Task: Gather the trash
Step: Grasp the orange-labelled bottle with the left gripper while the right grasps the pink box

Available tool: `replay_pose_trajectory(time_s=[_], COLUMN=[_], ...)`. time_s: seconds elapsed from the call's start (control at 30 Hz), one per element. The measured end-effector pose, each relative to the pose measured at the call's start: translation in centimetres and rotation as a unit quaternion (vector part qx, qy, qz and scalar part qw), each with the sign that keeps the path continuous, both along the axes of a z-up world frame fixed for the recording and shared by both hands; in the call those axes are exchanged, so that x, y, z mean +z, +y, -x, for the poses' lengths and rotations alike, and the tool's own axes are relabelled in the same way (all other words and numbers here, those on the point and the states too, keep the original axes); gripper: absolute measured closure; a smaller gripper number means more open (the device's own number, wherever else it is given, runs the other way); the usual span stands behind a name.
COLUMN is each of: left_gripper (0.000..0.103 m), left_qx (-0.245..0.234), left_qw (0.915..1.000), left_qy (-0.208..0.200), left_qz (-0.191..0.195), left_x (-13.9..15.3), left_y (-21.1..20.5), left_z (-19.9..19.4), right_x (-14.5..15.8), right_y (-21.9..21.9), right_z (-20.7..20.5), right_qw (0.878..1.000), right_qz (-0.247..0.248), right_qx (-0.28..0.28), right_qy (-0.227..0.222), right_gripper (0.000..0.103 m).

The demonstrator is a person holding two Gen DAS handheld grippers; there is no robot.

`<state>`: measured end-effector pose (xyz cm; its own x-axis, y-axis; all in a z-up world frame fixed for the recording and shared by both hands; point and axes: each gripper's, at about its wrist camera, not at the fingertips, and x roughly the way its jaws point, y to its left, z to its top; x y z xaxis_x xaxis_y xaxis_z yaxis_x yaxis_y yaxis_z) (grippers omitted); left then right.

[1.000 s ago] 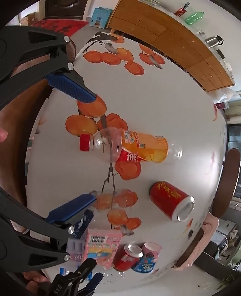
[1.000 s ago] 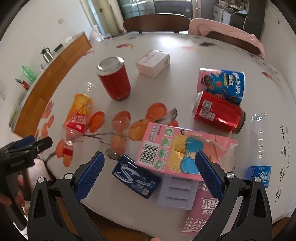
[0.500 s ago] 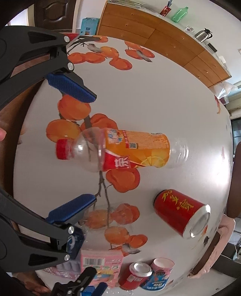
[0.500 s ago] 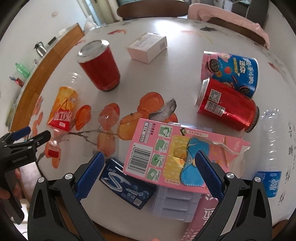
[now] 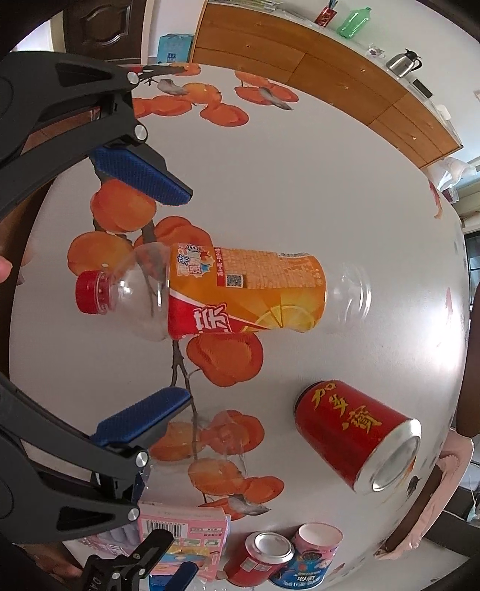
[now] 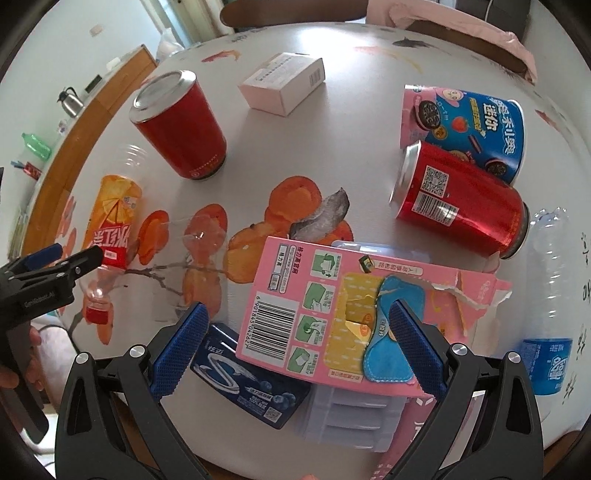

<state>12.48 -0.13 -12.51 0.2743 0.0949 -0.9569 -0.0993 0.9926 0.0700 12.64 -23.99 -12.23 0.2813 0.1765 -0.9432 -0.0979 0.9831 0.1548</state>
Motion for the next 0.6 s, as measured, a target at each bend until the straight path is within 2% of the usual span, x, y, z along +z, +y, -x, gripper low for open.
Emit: replay_pose_trajectory(time_s=[0.33,0.6], left_gripper=[0.007,0.007], left_qx=[0.011,0.011], left_qw=[0.9999,0.9994], left_qy=[0.01,0.032], left_qz=[-0.003,-0.012], left_x=[-1.2,-3.3], left_y=[0.9,1.1], left_z=[-0.6,-1.7], right_x=[-0.7,-2.3], right_y=[0.5,1.1], right_z=[-0.4,-1.1], right_qw=[1.0,1.0], right_qz=[0.001,0.007], right_qx=[0.0,-0.007], right_qy=[0.013,0.028], right_gripper=[0.006,0.006])
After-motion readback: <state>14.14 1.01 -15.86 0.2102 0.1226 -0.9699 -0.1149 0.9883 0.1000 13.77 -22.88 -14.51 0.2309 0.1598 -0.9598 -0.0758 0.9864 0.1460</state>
